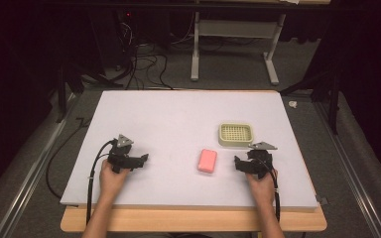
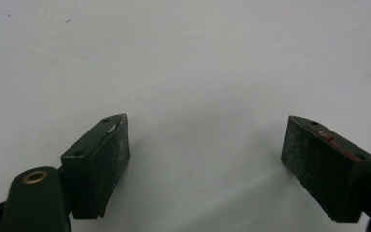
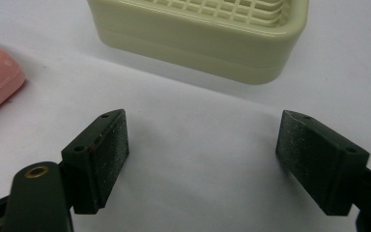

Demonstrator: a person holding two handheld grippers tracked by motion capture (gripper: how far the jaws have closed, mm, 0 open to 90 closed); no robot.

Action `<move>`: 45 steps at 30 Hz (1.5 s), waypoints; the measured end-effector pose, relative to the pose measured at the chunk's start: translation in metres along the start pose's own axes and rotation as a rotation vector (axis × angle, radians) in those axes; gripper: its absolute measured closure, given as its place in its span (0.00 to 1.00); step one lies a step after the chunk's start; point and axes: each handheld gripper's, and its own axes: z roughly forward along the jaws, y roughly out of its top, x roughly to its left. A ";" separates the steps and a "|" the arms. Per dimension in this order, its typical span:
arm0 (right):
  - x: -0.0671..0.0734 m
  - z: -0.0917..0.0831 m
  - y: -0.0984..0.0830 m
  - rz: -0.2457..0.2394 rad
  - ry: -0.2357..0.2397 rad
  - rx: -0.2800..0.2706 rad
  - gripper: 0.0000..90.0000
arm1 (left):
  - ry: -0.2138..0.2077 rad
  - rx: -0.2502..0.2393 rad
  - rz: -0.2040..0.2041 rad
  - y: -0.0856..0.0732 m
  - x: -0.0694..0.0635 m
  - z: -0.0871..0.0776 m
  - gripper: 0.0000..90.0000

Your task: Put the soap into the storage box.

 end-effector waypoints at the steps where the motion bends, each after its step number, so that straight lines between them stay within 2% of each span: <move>1: 0.000 0.000 0.000 0.000 0.000 0.000 0.22 | 0.000 0.000 0.000 0.000 0.000 0.000 0.20; 22: -0.001 0.000 0.001 0.005 0.002 0.007 0.21 | 0.000 0.000 0.000 0.000 0.000 0.000 0.20; 29: -0.001 -0.001 0.001 0.015 0.001 0.018 0.16 | 0.001 0.001 0.001 0.000 0.000 0.000 0.20; 34: 0.003 -0.007 0.001 0.003 0.041 -0.001 0.16 | 0.001 0.001 0.001 0.000 0.000 0.000 0.20; 36: 0.009 -0.013 0.002 -0.013 0.071 -0.018 0.16 | 0.001 0.001 0.001 0.000 0.000 0.000 0.20; 39: 0.014 -0.016 0.002 -0.035 0.088 -0.027 0.16 | 0.000 0.001 0.001 0.000 0.000 0.000 0.20; 40: 0.022 -0.019 0.002 -0.059 0.114 -0.038 0.16 | 0.000 0.001 0.001 0.000 0.000 0.000 0.20; 45: 0.036 -0.026 0.005 -0.110 0.159 -0.064 0.16 | 0.001 0.001 0.001 0.000 0.000 0.000 0.20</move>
